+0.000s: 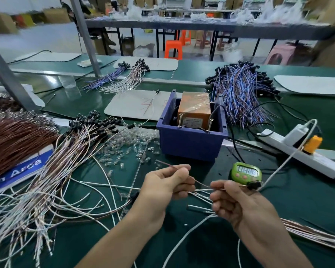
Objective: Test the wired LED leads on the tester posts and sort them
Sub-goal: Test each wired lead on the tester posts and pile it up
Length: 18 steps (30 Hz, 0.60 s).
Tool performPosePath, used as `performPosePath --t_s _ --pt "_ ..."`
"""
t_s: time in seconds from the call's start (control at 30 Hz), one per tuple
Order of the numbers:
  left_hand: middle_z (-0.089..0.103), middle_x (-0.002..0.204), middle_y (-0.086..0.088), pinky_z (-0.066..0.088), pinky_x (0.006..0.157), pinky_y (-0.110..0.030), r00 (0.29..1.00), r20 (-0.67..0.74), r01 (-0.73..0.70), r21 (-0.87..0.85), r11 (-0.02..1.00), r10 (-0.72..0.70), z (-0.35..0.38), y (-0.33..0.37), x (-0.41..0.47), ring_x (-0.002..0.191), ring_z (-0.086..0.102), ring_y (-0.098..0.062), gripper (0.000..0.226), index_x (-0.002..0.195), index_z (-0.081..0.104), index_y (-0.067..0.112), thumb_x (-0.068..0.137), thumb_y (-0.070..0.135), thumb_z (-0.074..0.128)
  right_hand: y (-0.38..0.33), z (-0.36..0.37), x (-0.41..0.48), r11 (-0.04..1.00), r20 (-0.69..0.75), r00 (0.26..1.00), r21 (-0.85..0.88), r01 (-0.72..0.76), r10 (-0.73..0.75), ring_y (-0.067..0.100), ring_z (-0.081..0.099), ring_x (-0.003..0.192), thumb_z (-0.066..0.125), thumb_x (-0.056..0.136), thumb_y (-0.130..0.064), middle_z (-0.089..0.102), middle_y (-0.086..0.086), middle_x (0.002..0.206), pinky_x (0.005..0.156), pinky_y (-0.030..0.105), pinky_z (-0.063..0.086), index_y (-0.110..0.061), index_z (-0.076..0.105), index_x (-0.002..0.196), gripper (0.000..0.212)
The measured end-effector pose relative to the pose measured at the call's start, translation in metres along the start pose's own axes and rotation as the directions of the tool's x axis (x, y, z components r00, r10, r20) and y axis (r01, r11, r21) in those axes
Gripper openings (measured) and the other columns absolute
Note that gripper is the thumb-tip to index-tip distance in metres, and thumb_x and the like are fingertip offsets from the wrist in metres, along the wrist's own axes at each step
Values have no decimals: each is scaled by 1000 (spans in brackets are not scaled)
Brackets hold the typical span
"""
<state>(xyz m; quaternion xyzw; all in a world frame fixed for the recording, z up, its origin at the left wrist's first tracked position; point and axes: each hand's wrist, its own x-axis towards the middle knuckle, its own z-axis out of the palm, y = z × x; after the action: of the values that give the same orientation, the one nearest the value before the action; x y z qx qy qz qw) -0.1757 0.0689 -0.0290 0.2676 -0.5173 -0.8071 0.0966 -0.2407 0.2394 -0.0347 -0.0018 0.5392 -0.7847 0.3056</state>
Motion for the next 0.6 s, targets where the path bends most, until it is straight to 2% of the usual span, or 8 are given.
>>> performPosePath --t_s 0.1,0.2,0.27,0.3,0.37,0.43,0.5,0.6 --pt "78 84 -12 54 55 -19 1000 -18 -11 -22 1000 11 0 -1 5 69 75 -16 16 82 81 13 94 17 69 0 -1 -2 997 -14 1000 -71 4 -5 18 61 48 64 81 -27 68 17 72 41 22 46 -9 81 92 27" --pt "78 83 -15 53 55 -19 996 -11 -87 45 995 87 -1 -8 4 68 75 -19 15 79 83 18 90 17 73 -8 -18 1 990 -184 978 -114 81 -101 14 44 38 67 86 -22 61 15 61 34 20 32 -14 77 106 24" --pt "78 81 -14 53 56 -20 993 0 -117 89 989 117 0 -15 3 68 75 -20 8 81 83 18 85 21 77 -17 -34 1 903 -348 880 -391 176 -323 15 43 38 70 92 -22 61 6 53 37 25 35 -25 75 110 18" --pt "78 80 -13 53 56 -20 991 8 -135 123 983 135 0 -19 3 68 76 -21 6 81 83 19 86 20 78 -22 -38 0 782 -368 797 -592 196 -479 17 46 39 72 92 -28 64 1 53 40 29 40 -35 74 108 17" --pt "78 78 -11 53 57 -20 985 27 -174 181 968 172 2 -25 5 68 76 -20 11 81 83 21 88 16 76 -29 -31 -4 494 -221 679 -837 238 -701 13 56 47 73 86 -45 69 -12 59 45 20 43 -50 71 99 14" --pt "77 74 -11 53 56 -21 976 60 -218 212 953 210 5 -27 7 64 74 -19 14 78 83 19 89 13 76 -29 -7 -1 337 -2 702 -878 341 -713 0 63 61 68 78 -53 69 -24 67 53 8 42 -52 72 91 14" --pt "75 69 -10 52 55 -21 962 97 -271 221 937 256 6 -29 9 59 69 -16 17 73 81 14 88 9 78 -21 19 8 328 187 817 -849 414 -545 -9 65 83 70 76 -49 71 -29 84 71 3 43 -49 76 91 16" --pt "74 68 -6 53 56 -21 942 118 -331 188 925 313 3 -31 12 62 67 -10 17 70 80 8 78 -4 71 -5 46 23 483 315 886 -750 452 -340 -10 63 105 79 81 -22 72 -27 106 88 6 46 -40 81 95 23"
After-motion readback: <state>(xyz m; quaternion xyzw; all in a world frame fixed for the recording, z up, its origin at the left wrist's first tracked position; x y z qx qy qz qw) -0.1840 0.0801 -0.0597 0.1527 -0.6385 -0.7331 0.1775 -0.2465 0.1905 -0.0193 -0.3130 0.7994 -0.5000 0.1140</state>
